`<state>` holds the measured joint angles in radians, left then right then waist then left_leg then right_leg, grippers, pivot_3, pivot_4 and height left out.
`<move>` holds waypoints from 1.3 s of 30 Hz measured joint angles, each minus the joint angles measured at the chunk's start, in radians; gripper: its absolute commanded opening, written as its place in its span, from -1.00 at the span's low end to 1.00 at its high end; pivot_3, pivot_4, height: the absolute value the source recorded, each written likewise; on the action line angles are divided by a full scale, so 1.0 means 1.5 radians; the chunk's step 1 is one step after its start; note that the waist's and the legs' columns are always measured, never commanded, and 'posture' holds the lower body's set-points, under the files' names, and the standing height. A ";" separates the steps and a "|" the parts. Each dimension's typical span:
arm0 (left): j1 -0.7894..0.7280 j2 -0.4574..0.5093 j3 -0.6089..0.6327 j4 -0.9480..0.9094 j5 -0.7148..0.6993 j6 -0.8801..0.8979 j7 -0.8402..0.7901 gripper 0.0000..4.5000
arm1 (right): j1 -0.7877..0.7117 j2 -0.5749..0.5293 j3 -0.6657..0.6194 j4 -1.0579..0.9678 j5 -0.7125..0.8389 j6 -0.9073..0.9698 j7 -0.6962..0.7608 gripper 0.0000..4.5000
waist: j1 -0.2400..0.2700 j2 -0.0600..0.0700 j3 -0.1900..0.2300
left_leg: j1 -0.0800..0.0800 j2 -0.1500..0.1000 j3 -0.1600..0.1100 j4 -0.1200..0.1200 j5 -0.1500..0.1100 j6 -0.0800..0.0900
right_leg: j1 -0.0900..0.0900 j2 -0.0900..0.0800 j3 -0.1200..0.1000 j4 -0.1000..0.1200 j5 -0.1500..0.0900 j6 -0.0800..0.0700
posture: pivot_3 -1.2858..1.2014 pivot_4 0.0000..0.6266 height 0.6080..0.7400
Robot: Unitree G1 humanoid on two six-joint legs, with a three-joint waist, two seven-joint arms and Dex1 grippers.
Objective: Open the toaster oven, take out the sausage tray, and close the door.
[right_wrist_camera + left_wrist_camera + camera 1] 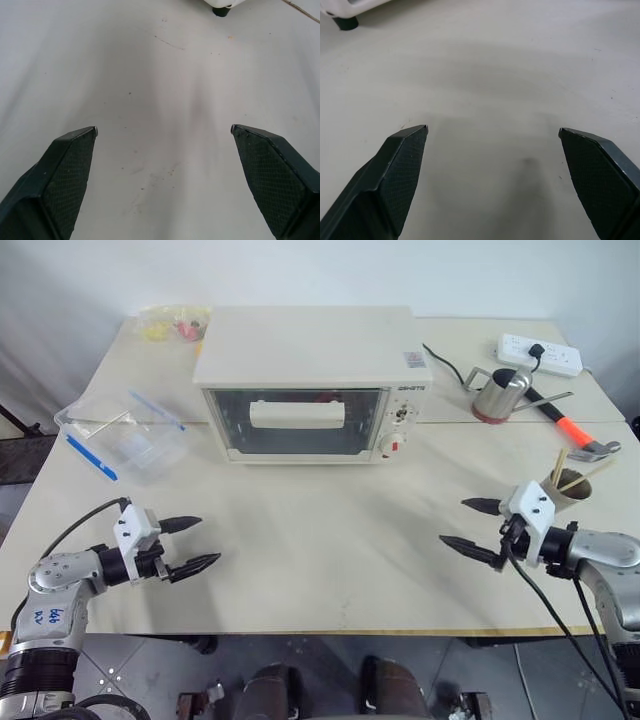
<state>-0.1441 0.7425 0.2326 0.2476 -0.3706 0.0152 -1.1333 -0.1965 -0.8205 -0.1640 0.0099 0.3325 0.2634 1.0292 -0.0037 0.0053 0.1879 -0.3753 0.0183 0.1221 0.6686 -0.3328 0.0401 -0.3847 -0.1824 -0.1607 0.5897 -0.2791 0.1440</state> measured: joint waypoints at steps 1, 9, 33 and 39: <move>0.000 0.002 0.000 0.000 0.000 -0.003 -0.005 0.98 | -0.004 0.000 0.000 0.001 0.000 0.000 0.002 1.00 | 0.000 0.000 0.000 | 0.000 0.000 0.000 0.000 0.000 0.000 | 0.000 0.000 0.000 0.000 0.000 0.000 | 0.03 -0.52 1.00; -0.001 0.002 0.019 -0.047 -0.024 0.072 0.059 0.98 | -0.052 0.000 0.029 -0.008 0.004 0.072 0.011 1.00 | 0.000 0.000 0.000 | 0.000 0.000 0.000 0.001 0.000 0.000 | 0.000 0.000 0.000 0.001 0.000 0.000 | 0.03 -0.52 1.00; 0.001 -0.073 0.126 -0.164 -0.134 0.069 0.145 0.98 | -0.533 0.233 0.202 0.278 -0.031 -0.003 0.128 1.00 | -0.021 0.000 0.000 | -0.008 0.001 -0.001 0.009 0.000 0.000 | -0.007 0.000 0.000 0.007 0.000 0.000 | 0.03 -0.52 1.00; 0.040 -0.073 0.138 -0.199 -0.145 0.079 0.165 0.98 | -0.572 0.257 0.210 0.316 -0.044 -0.035 0.162 1.00 | -0.018 0.000 0.000 | -0.008 0.001 -0.001 0.009 0.000 0.000 | -0.007 0.000 0.001 0.008 0.000 0.000 | 0.03 -0.52 1.00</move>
<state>-0.0844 0.6325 0.4401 -0.0505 -0.5886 0.1330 -0.8851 -1.0546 -0.4347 0.1503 0.4839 0.2665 0.2106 1.2720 -0.0314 0.0051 0.1879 -0.3870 0.0195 0.1203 0.6826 -0.3321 0.0398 -0.3948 -0.1822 -0.1599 0.6018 -0.2791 0.1437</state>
